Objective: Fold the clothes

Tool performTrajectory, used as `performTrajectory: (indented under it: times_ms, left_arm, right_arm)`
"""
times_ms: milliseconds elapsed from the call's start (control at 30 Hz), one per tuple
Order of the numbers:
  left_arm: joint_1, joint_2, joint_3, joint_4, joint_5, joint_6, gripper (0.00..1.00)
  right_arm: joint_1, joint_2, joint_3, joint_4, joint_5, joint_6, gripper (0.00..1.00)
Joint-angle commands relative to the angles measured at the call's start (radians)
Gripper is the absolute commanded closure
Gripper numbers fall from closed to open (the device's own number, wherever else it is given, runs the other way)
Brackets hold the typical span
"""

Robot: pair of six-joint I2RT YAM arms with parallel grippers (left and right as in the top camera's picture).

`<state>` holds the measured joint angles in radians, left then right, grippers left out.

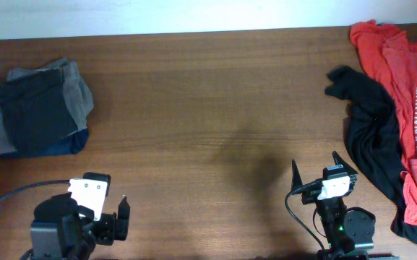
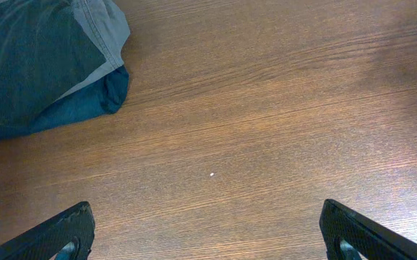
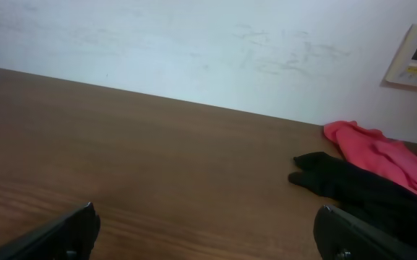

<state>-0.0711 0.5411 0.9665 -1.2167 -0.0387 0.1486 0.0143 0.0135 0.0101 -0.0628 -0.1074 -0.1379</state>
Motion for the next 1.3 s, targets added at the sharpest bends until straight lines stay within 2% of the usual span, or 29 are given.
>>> performTrajectory:
  times_ms: [0, 800, 967, 1100, 1267]
  left_arm:
    - [0.002, -0.006, -0.003, -0.001, -0.010, -0.013, 0.01]
    - [0.002, -0.006, -0.003, -0.006, -0.010, -0.013, 0.01]
    - [0.027, -0.055, -0.027, 0.008, -0.014, -0.013, 0.01]
    - [0.074, -0.183, -0.173, 0.119, -0.010, -0.013, 0.01]
    - [0.081, -0.395, -0.448, 0.425, 0.026, -0.013, 0.01]
  right_arm:
    - [-0.009, -0.009, -0.005, -0.005, -0.016, -0.008, 0.01]
    - [-0.009, -0.009, -0.005, -0.005, -0.016, -0.008, 0.01]
    - [-0.009, -0.009, -0.005, -0.005, -0.016, -0.008, 0.01]
    - [-0.009, -0.009, -0.005, -0.005, -0.016, -0.008, 0.01]
    - [-0.009, -0.009, -0.005, -0.005, -0.016, -0.008, 0.01]
